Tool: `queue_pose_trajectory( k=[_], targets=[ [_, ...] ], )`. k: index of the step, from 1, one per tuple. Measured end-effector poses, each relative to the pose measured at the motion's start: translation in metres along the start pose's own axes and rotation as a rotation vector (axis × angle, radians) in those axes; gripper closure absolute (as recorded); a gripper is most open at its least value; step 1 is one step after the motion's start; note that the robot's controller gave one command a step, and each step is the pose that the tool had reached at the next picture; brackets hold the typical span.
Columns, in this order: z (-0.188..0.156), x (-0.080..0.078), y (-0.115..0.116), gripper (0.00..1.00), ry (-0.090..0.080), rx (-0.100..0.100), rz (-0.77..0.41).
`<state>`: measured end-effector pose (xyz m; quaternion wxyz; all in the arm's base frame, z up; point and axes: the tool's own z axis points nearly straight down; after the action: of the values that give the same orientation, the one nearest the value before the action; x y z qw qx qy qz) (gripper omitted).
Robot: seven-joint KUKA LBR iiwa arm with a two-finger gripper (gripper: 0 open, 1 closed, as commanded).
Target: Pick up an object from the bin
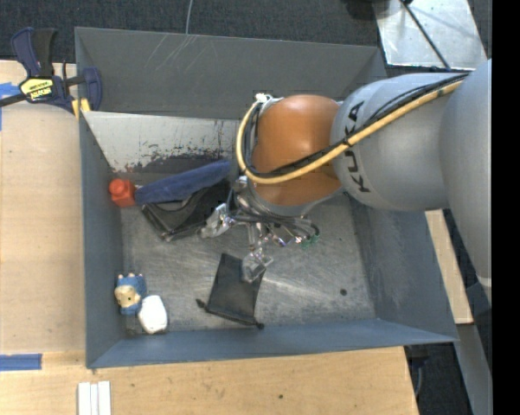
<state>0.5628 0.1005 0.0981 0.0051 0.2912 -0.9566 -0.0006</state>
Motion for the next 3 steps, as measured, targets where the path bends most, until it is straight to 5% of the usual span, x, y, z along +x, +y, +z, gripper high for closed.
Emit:
queue_pose_trajectory(
  k=[1,2,3],
  targets=[
    [0.0224,0.0337,0.0211,0.0,-0.031,0.014,-0.119],
    [0.0201,0.031,0.0197,0.0,-0.02,0.009,-0.115],
    [0.0177,0.0287,0.0194,1.0,-0.026,0.011,-0.115]
  ],
)
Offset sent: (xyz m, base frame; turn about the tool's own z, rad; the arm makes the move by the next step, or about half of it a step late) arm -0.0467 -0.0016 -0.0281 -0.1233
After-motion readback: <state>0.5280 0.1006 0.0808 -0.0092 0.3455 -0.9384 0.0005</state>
